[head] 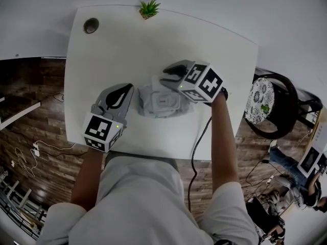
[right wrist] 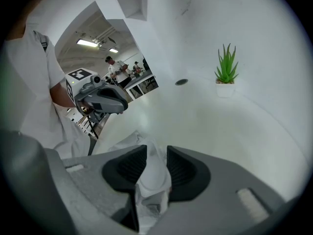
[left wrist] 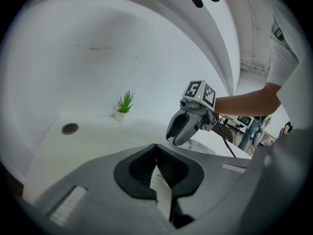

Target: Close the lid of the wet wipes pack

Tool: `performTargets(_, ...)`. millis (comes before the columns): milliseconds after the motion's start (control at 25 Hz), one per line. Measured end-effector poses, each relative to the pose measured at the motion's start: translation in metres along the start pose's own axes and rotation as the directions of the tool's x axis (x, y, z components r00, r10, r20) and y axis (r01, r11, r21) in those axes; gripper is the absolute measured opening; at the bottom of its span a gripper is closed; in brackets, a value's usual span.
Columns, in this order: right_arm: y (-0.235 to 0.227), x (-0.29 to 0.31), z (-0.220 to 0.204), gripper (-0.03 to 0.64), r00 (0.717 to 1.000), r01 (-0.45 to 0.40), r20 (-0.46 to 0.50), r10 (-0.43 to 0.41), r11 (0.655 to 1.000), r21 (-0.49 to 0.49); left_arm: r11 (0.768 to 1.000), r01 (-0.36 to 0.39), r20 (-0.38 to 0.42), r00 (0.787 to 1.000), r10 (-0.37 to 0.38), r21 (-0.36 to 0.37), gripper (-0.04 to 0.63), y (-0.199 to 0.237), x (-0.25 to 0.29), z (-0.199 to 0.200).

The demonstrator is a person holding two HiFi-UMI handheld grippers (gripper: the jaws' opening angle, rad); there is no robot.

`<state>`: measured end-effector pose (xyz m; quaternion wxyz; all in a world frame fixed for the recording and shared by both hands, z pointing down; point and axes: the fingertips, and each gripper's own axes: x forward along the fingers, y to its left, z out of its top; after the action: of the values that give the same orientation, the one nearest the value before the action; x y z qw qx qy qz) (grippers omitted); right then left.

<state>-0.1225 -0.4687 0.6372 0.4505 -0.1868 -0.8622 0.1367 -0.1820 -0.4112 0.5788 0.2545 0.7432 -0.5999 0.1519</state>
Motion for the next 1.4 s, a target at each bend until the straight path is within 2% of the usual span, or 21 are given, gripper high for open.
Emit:
performTargets(360,0.021,-0.015,-0.005,0.133,0.999,0.024,-0.023,-0.024,0.999,-0.025,1.0,0.016,0.016,1.0,-0.016,0.018,0.0,-0.008,-0.01,0.005)
performTargets(880,0.059,-0.031,-0.011,0.133,0.999,0.043,0.006,-0.043,0.998,-0.04,0.996,0.056,0.023,0.998,-0.057,0.066,0.0,-0.027,-0.023,0.007)
performTargets(1400,0.097,-0.027,-0.029,0.133,0.999,0.038,0.018,-0.038,0.999,-0.004,0.992,0.074,0.033,0.996,-0.077,0.1,0.0,-0.044,-0.04,0.008)
